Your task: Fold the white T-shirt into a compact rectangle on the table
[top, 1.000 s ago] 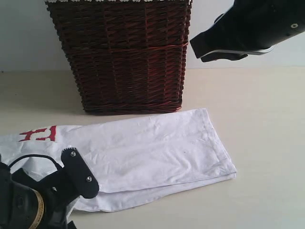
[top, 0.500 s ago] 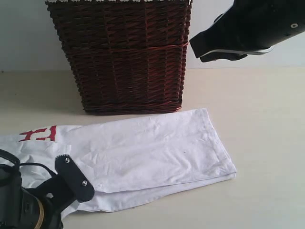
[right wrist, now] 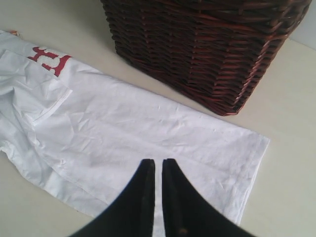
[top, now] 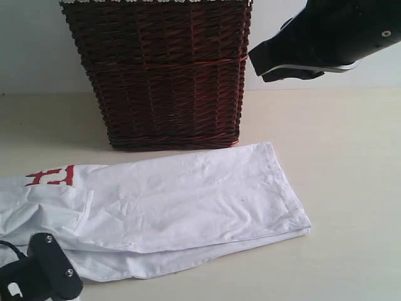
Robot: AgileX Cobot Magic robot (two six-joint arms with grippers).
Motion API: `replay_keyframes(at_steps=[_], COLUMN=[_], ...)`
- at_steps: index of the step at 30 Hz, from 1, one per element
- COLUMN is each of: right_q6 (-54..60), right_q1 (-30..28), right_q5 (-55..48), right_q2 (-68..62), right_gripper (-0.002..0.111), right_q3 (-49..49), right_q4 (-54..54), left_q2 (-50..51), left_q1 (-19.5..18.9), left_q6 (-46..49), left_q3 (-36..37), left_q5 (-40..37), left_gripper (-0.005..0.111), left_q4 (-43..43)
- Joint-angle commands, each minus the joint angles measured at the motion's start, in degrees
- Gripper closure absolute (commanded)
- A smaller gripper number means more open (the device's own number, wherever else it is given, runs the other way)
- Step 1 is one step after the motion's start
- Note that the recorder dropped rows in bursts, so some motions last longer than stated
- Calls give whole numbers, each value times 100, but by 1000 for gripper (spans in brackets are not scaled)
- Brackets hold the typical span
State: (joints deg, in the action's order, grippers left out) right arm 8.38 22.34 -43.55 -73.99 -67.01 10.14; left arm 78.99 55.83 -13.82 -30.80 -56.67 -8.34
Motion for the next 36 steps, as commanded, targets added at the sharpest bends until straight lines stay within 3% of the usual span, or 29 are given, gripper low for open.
replay_keyframes(at_steps=[1,6,10,17,22,27,32,36], right_q6=[51,51,51,51,51,51,51,51], right_q1=[-30,-30,-30,-30,-30,-30,-30,-30], right_q5=[30,30,30,19,-7,-27,-27,-27], right_q2=[-10,-10,-10,-10,-10,-10,-10,-10], right_gripper=[100,100,100,100,100,100,100,100], right_q3=[-38,-38,-38,-38,-38,-38,-38,-38], right_q4=[18,18,18,32,32,41,41,41], left_q2=[-619,-1110,-1180,-965,-655,-214,87,307], left_q1=[20,20,20,8,-37,-535,-1236,-1906], left_q6=[365,559,1218,1663,1663,1614,1433,1122], left_q3=[-408,-1001,-1067,-1067,-1067,-1067,-1067,-1067], left_q5=[-826,-1187,-1119,203,668,820,1012,1838], left_gripper=[107,107,107,107,107,102,72,63], left_q4=[-50,-1061,-2115,-3751,-4724,-4576,-4664,-5073])
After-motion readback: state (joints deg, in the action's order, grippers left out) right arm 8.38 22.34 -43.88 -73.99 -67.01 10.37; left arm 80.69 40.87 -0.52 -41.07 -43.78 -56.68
